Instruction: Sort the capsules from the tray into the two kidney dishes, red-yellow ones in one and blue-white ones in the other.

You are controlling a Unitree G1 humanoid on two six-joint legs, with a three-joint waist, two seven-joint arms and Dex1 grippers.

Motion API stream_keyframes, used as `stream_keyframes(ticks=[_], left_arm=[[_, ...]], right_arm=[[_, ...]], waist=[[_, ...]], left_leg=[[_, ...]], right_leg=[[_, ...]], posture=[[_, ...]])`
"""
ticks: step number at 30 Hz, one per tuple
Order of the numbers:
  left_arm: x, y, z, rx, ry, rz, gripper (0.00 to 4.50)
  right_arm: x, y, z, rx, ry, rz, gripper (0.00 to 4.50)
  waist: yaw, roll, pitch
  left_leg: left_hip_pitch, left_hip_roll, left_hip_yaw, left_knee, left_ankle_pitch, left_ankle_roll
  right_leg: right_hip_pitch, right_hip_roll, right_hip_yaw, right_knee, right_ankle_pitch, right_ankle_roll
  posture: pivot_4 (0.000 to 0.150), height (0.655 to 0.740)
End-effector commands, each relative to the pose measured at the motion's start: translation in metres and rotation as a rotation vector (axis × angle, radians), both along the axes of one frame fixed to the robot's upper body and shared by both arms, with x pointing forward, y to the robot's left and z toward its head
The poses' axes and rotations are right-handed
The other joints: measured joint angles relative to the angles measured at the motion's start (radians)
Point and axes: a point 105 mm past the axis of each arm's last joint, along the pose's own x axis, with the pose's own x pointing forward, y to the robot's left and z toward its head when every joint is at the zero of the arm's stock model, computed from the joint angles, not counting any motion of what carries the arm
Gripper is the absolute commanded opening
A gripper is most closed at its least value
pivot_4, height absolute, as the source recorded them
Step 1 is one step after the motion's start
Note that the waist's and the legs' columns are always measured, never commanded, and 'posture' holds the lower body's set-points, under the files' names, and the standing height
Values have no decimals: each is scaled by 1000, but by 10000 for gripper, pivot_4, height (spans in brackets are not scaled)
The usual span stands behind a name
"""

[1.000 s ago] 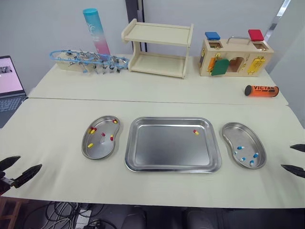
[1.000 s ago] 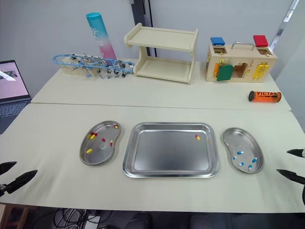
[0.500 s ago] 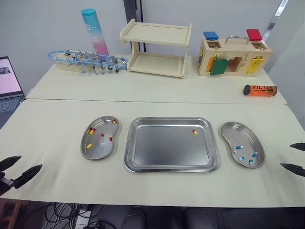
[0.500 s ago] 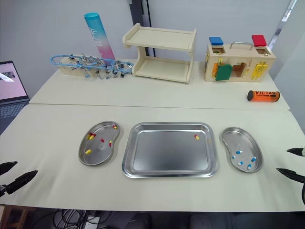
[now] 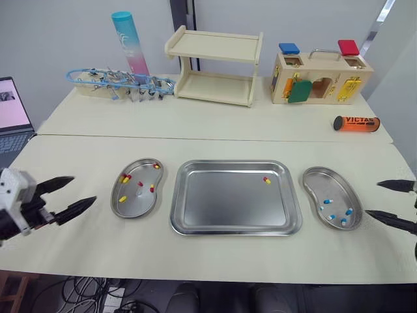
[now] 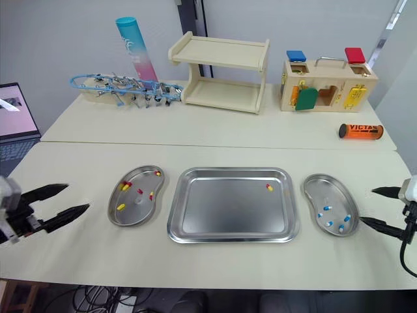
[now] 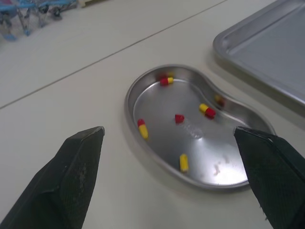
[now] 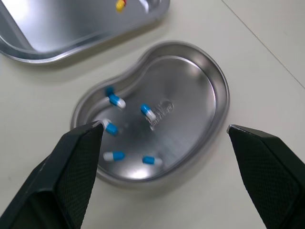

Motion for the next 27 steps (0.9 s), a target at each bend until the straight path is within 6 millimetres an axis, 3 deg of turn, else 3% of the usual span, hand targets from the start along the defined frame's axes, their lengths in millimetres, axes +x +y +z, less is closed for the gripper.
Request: stream_keyframes(ticks=[1,3,9,13,17,19,23,26,27], left_arm=[[10,-32,15,3,-42,-103,45000],[17,-62,21,5,-41,-206,45000],[26,-119,29,-17,-41,-362,45000],[31,-151,29,-22,-30,-451,45000],[40,-202,25,-46,-27,-633,45000],[43,-214,24,-55,-15,-679,45000],[54,-244,22,-75,-21,-726,36139],[60,-261,14,-71,-8,-745,26606],[63,-269,9,-71,-1,-748,26606]], right_arm=[[-3,32,14,51,-53,75,43806],[-6,55,15,77,-75,124,43806],[-20,87,10,154,-70,153,43806],[-27,97,2,180,-46,147,43806],[-30,99,-5,207,-33,123,43806],[-31,100,-7,209,-32,122,43806],[-33,100,-13,219,-24,116,45000],[-34,101,-17,223,-20,115,45000],[-34,101,-18,225,-19,113,45000]], waist=[[0,0,0],[4,0,0],[7,0,0],[8,-1,0],[11,-1,0],[10,-1,0],[5,-1,0],[4,-1,0],[7,-1,0]], left_leg=[[0,0,0,0,0,0],[-1,0,-1,0,0,0],[-1,0,-1,1,0,0],[-1,0,-1,1,0,0],[-1,-1,-2,3,0,0],[-1,-1,-2,3,0,0],[-1,-1,-2,2,0,0],[-1,-1,-1,3,0,0],[-1,-1,-2,3,0,0]], right_leg=[[0,0,0,0,0,0],[0,0,-1,0,0,0],[1,0,-1,-1,0,0],[1,0,-1,0,0,0],[2,0,-1,0,0,0],[2,0,-1,-1,0,1],[2,0,-2,-1,0,1],[2,0,-1,-1,0,1],[2,0,-1,-1,0,1]], posture=[[1500,7400],[1500,7400],[1500,7400],[1500,7400],[1500,7400],[1500,7400],[1500,7400],[1500,7400],[1500,7400]])
